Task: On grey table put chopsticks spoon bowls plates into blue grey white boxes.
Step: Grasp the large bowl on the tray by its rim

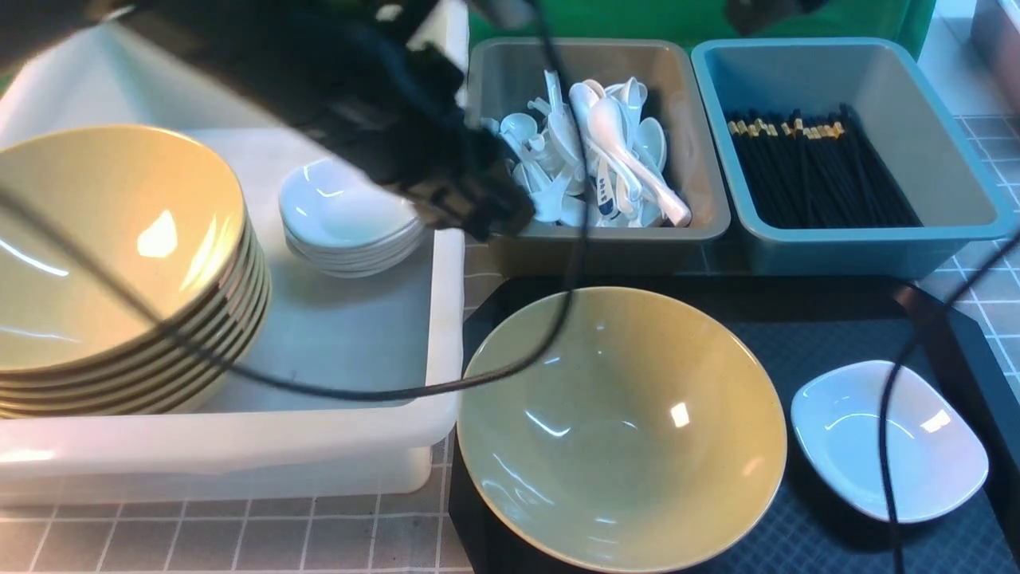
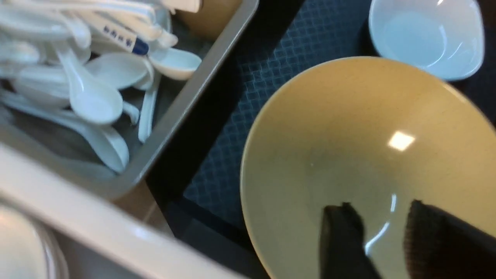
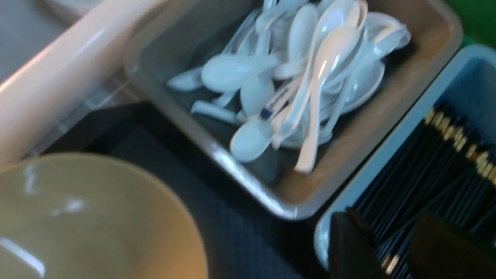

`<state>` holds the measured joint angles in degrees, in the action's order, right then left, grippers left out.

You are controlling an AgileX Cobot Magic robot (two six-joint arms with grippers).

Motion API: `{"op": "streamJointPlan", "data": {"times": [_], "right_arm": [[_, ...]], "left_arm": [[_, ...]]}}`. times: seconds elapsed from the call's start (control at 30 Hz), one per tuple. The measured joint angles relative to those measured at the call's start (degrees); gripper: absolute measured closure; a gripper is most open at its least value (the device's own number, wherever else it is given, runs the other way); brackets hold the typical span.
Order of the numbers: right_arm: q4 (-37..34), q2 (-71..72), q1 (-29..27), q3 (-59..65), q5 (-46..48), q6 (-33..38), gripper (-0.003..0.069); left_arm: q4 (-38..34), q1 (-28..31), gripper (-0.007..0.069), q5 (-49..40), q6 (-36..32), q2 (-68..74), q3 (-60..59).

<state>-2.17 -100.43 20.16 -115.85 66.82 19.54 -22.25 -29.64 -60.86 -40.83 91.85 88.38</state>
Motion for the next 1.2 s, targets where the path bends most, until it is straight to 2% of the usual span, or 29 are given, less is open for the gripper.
{"op": "streamJointPlan", "data": {"times": [0.1, 0.17, 0.3, 0.53, 0.73, 0.8, 0.87, 0.93, 1.07, 1.2], "right_arm": [[0.06, 3.32, 0.0, 5.47, 0.0, 0.15, 0.0521], [0.06, 8.0, 0.06, 13.25, 0.0, 1.81, 0.0561], [0.29, 13.02, 0.06, 21.71, 0.0, 4.91, 0.0579], [0.59, 16.06, 0.06, 26.41, 0.0, 5.97, 0.058], [0.59, 16.12, 0.06, 26.47, 0.0, 5.97, 0.058], [0.59, 16.12, 0.06, 26.47, 0.0, 5.97, 0.0579], [0.59, 16.12, 0.06, 26.47, 0.0, 5.97, 0.0579], [0.59, 16.12, 0.06, 26.47, 0.0, 5.97, 0.0579], [0.59, 16.12, 0.06, 26.47, 0.0, 5.97, 0.0578], [0.59, 16.12, 0.06, 26.47, 0.0, 5.97, 0.0577]], "left_arm": [[4.28, -2.59, 0.0288, -0.57, 1.78, 3.11, 2.49], [9.01, -5.02, 0.0196, -0.98, 6.54, 7.02, 5.25], [14.35, -5.78, 0.0119, -1.1, 12.89, 12.73, 7.83], [19.34, -5.78, 0.0097, 0.13, 13.63, 21.39, 8.44], [19.73, -5.78, 0.0096, 3.37, 13.41, 25.43, 8.48], [19.38, -5.78, 0.0109, 3.45, 13.41, 26.02, 8.48], [18.91, -5.78, 0.016, 3.45, 13.37, 26.71, 8.48], [18.42, -5.78, 0.0242, 3.08, 13.37, 27.45, 8.5], [15.68, -5.7, 0.0468, 0.44, 13.32, 27.59, 9.05], [12.84, -5.24, 0.0533, -2.26, 13.32, 25.39, 9.17]]}}
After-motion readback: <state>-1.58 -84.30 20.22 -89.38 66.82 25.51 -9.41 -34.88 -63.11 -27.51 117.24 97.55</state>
